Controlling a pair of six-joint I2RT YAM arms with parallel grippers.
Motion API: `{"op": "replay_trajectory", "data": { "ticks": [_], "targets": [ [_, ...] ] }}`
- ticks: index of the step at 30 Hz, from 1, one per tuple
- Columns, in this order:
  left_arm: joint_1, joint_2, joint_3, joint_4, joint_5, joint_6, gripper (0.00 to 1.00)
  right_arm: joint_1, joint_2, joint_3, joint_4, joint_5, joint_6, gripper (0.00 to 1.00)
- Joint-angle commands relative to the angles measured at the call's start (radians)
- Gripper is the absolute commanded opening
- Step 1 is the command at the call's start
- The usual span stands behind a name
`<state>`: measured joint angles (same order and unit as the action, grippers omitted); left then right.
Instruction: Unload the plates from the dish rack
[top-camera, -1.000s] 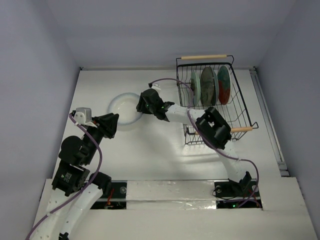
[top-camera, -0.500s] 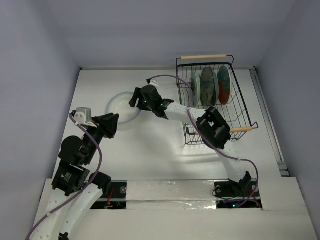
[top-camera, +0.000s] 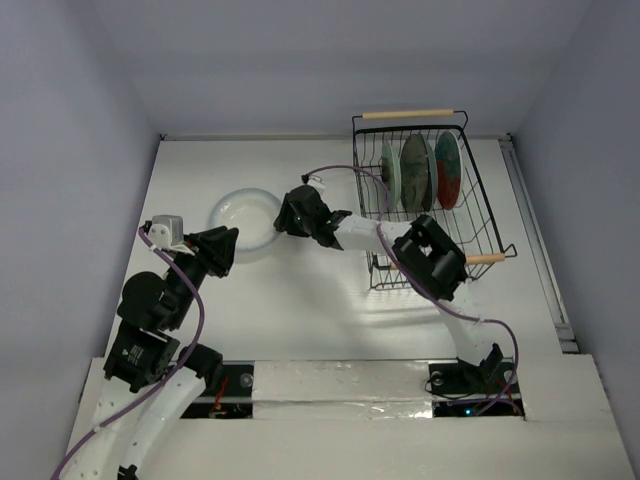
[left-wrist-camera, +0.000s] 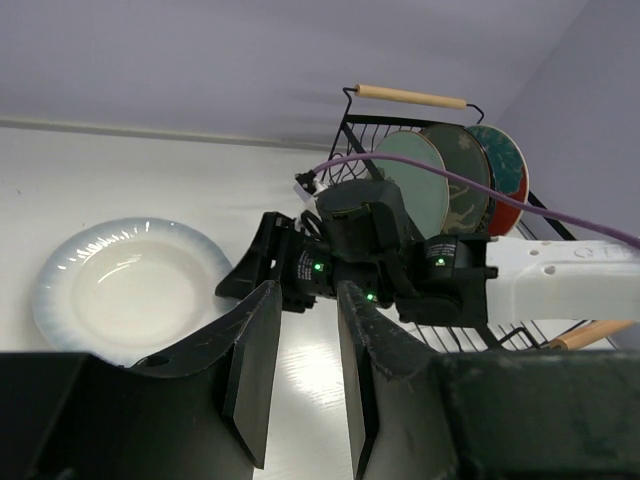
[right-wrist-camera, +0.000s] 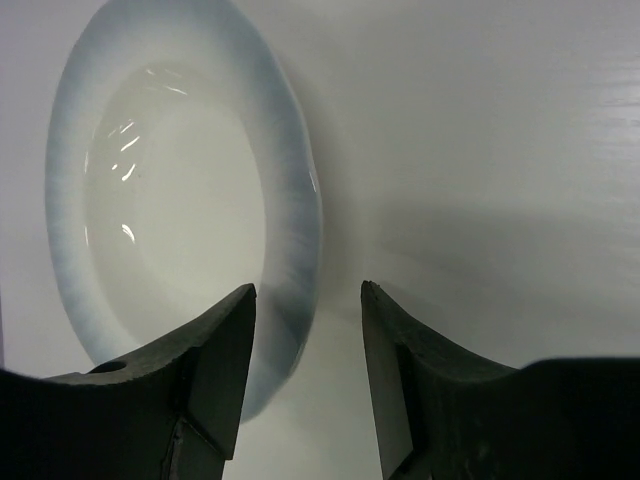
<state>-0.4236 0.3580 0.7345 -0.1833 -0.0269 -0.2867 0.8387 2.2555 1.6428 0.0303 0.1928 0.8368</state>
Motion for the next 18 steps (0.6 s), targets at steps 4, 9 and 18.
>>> {"op": "replay_trajectory", "data": {
  "ticks": [4, 9, 18],
  "targets": [
    [0.003, 0.001, 0.008, 0.05, 0.013, -0.003, 0.26, 0.01, -0.122, -0.061, 0.075, 0.076, -0.001, 0.61],
    [0.003, -0.001, 0.009, 0.053, 0.013, -0.002, 0.27, 0.019, -0.191, -0.061, 0.097, -0.004, -0.076, 0.7],
    [0.003, -0.004, 0.008, 0.05, 0.012, 0.0, 0.27, 0.019, -0.54, -0.11, -0.027, 0.143, -0.331, 0.0]
  ]
}}
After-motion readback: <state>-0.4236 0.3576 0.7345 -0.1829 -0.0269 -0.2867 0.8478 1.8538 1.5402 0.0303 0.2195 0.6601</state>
